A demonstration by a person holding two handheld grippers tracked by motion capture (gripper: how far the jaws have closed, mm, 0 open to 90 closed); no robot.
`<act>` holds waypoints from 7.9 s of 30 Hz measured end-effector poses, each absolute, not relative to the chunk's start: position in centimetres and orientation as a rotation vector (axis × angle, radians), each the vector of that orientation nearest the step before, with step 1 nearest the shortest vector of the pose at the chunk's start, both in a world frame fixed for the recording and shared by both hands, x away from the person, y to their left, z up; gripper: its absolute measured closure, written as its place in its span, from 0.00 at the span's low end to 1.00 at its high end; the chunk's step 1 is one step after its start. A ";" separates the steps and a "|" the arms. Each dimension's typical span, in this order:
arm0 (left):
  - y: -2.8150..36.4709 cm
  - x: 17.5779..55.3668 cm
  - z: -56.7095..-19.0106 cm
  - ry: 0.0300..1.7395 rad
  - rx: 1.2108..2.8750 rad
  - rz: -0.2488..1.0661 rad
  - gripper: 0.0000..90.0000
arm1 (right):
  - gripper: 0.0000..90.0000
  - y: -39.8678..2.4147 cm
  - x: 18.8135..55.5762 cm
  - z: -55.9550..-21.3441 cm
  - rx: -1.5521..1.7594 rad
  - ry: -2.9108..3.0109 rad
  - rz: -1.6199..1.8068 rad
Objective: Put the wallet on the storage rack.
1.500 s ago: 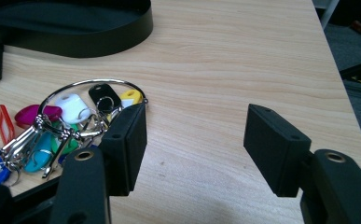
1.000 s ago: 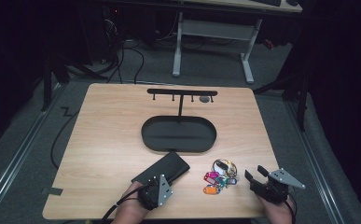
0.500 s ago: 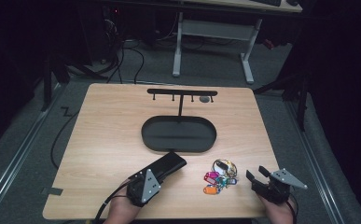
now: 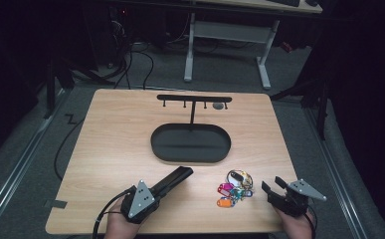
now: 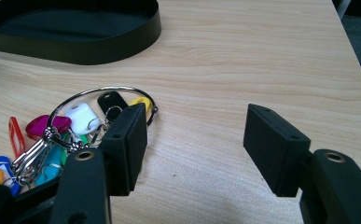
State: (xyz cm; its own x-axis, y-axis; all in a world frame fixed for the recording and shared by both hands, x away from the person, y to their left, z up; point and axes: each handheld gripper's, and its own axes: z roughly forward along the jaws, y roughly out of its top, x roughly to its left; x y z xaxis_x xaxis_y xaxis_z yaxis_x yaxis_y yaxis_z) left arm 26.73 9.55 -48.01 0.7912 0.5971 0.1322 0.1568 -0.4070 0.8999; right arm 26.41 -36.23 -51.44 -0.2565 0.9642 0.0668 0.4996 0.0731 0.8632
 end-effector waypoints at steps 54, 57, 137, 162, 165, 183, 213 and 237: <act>11.7 28.5 -48.7 0.669 1.886 0.517 0.80 | 0.44 -36.4 26.7 -51.7 1.462 1.839 1.103; 11.6 28.4 -48.8 0.654 1.910 0.517 0.76 | 0.44 -36.3 26.7 -51.7 1.464 1.840 1.105; 7.0 32.5 -44.0 0.682 2.580 0.293 0.82 | 0.43 -33.1 26.1 -51.6 1.249 2.161 1.230; 5.4 33.3 -41.4 0.421 2.546 0.482 0.83 | 0.43 -33.9 26.0 -51.6 1.308 2.078 1.168; 5.1 33.5 -41.2 0.394 2.567 0.502 0.83 | 0.43 -33.6 25.9 -51.8 1.297 2.103 1.173; 3.4 37.2 -40.3 0.242 2.573 0.667 0.82 | 0.43 -34.2 24.9 -51.8 1.278 2.102 1.168; -1.0 41.3 -41.3 0.024 2.615 0.803 0.82 | 0.43 -34.5 24.6 -51.6 1.274 2.084 1.179; -2.0 46.3 -44.9 -0.047 2.615 0.871 0.82 | 0.43 -34.7 24.7 -51.7 1.285 2.094 1.212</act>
